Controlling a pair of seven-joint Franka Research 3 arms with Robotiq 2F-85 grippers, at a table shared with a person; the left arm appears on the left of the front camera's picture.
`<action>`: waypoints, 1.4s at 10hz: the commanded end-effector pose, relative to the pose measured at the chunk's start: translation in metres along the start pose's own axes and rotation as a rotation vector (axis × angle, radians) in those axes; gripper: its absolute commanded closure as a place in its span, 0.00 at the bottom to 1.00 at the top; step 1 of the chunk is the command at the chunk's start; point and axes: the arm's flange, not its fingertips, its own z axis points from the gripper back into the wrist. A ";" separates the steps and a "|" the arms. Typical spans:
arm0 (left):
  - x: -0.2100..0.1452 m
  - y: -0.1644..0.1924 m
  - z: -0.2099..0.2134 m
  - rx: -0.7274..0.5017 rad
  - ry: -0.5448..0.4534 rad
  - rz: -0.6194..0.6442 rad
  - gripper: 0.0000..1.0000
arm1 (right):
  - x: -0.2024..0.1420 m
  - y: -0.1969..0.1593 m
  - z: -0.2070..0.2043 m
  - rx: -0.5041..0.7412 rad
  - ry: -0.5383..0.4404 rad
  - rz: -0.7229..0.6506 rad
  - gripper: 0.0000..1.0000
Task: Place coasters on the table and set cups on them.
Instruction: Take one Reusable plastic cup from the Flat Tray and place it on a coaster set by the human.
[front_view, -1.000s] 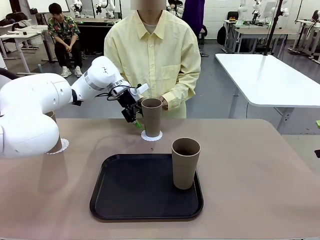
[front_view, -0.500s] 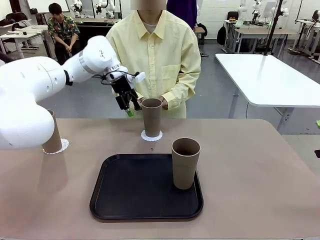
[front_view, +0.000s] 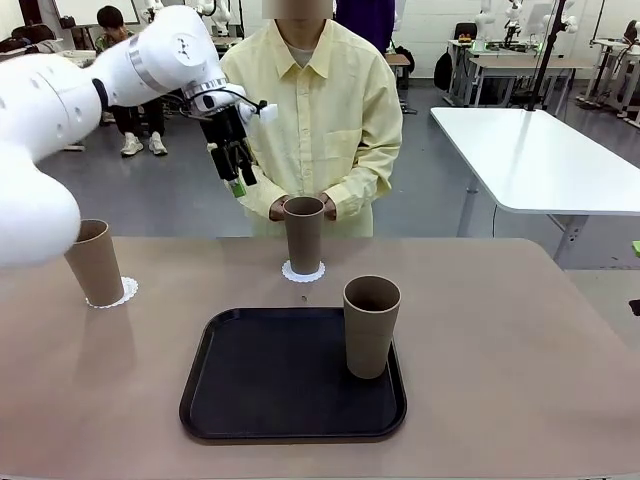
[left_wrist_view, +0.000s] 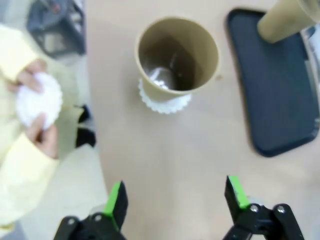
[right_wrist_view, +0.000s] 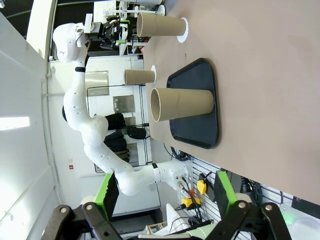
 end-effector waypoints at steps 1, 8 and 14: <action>-0.063 -0.188 -0.074 -0.010 0.030 0.073 0.00 | 0.001 0.000 0.001 0.013 0.002 0.000 0.00; -0.133 -0.311 -0.117 0.193 -0.032 0.114 0.00 | 0.001 0.000 0.001 0.013 0.002 0.000 0.00; -0.093 -0.169 -0.054 0.100 -0.001 0.166 0.00 | 0.001 0.000 0.001 0.013 0.002 0.000 0.00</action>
